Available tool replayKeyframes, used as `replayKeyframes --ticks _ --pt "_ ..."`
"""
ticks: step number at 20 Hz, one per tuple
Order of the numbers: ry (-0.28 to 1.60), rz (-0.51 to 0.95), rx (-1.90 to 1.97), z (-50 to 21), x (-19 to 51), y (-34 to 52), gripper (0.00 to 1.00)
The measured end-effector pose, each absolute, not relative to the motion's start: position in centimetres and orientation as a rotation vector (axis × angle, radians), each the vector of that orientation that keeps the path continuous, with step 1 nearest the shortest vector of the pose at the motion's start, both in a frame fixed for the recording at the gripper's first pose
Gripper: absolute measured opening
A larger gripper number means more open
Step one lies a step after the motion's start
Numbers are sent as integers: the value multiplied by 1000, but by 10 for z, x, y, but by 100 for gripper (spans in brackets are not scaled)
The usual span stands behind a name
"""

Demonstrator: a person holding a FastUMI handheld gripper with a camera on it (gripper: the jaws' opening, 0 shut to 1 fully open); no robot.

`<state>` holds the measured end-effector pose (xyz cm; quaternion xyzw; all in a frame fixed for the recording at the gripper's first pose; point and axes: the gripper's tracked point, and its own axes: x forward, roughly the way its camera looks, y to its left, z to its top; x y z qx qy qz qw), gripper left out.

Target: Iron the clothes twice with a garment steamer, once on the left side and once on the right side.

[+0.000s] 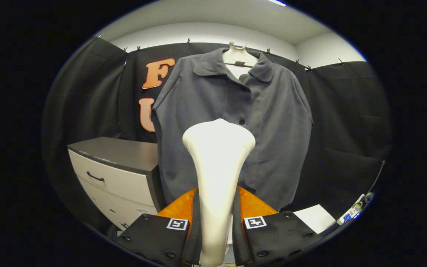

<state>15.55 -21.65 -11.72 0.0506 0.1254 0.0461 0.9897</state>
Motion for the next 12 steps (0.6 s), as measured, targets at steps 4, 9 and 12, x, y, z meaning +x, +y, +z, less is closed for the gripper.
replayKeyframes --ticks 4,9,12 --pt "199 17 73 -81 181 -261 41" --pt "177 -21 60 -64 225 -315 41" --pt "181 -7 70 -62 256 -333 41"
